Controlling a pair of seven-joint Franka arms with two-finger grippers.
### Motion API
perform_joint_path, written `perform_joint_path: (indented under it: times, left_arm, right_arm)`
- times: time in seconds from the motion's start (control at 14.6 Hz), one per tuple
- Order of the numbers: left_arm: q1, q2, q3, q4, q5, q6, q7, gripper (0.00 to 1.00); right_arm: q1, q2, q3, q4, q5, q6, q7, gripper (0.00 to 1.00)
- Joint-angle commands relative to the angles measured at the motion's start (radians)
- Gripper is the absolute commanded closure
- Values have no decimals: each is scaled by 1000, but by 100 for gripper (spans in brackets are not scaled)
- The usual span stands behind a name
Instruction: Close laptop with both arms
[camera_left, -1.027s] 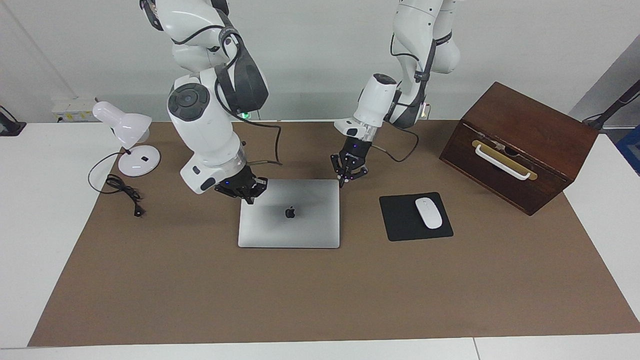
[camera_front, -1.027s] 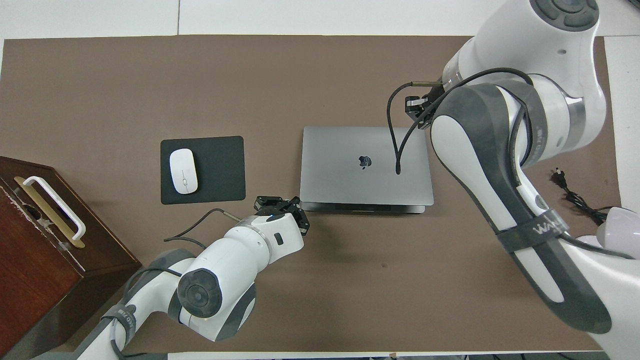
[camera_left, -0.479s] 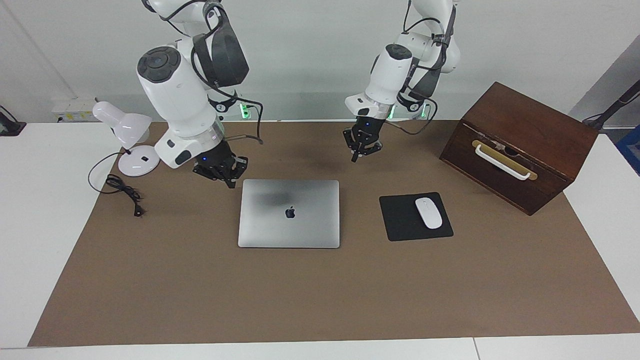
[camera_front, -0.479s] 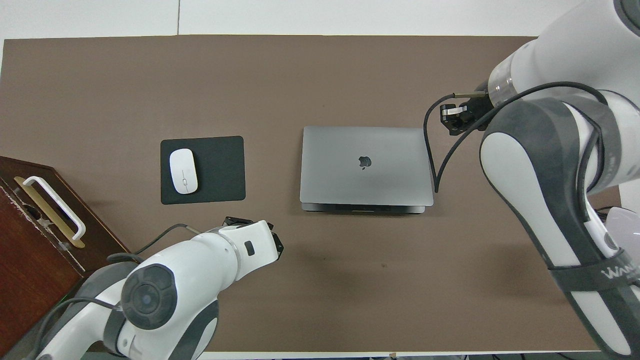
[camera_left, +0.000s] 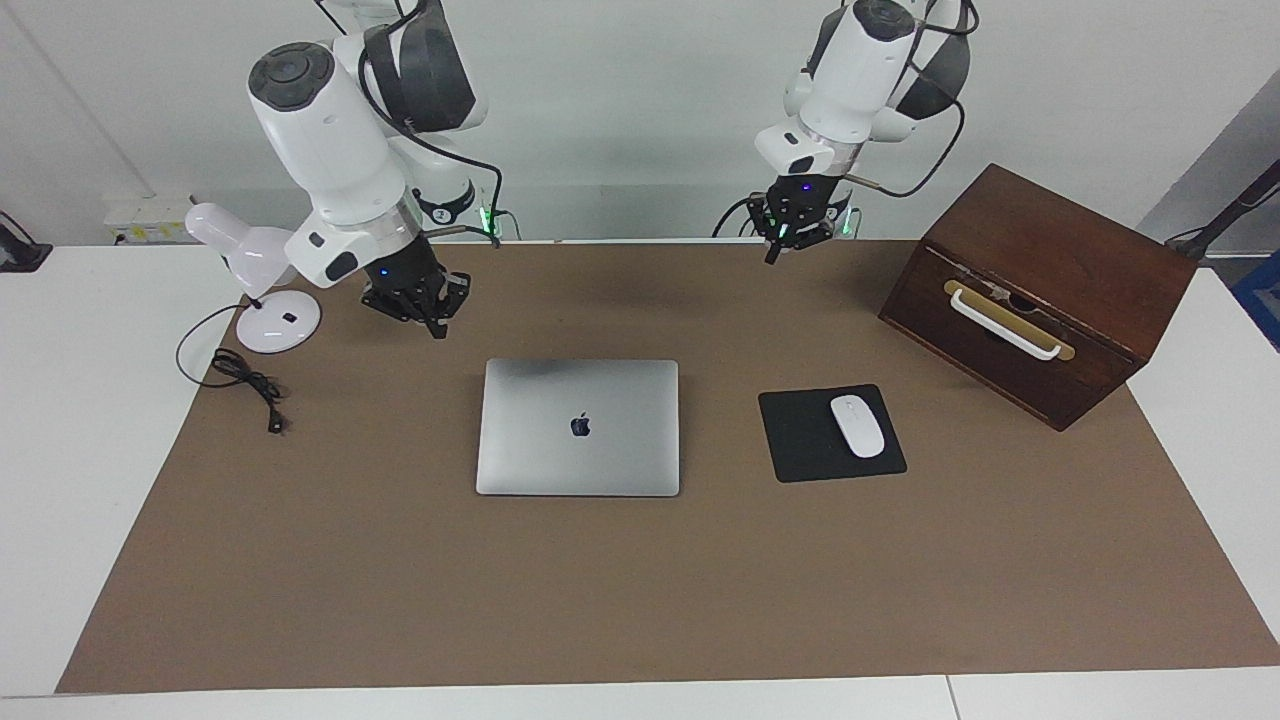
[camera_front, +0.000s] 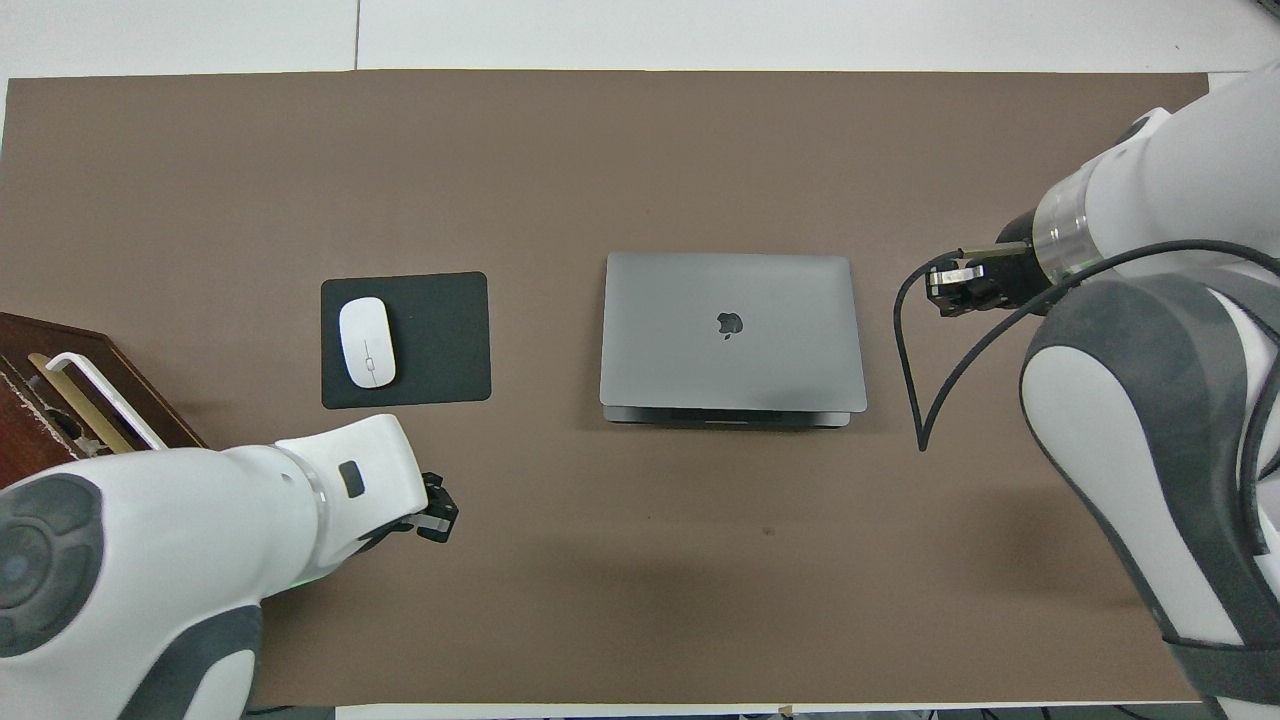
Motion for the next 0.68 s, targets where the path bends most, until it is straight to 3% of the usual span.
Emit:
perform_joint_path:
  times: [0.0,0.07,0.21,0.27,0.34,0.41,0.62]
  left_arm:
    - [133,19,-8,123,-3,-167,61,100]
    - [188,21,-9,146,-3,-216,79,100]
    - [264,18,-6,163,2,-242,110,100]
    - [290,18,-8,174,23,-245,104,74]
    - [313,19,-11,195,47,-247,99,43]
    - [333,21,-9,209,57,-246,99,0]
    - [373,26,-9,232,95,-232,101,0]
  right_arm:
    - [-35,-89,14,-116,-14,22,-43,100]
    - [-43,-90,21,-116,-14,22,-55,100]
    - [-79,-86,52,-109,-16,25,-71,54]
    - [-86,-86,61,-106,-19,25,-72,24]
    - [-87,-86,61,-106,-32,25,-71,0]
    - [-89,-83,63,-101,-48,25,-71,0]
    - [-90,-69,65,-70,-57,25,-69,0]
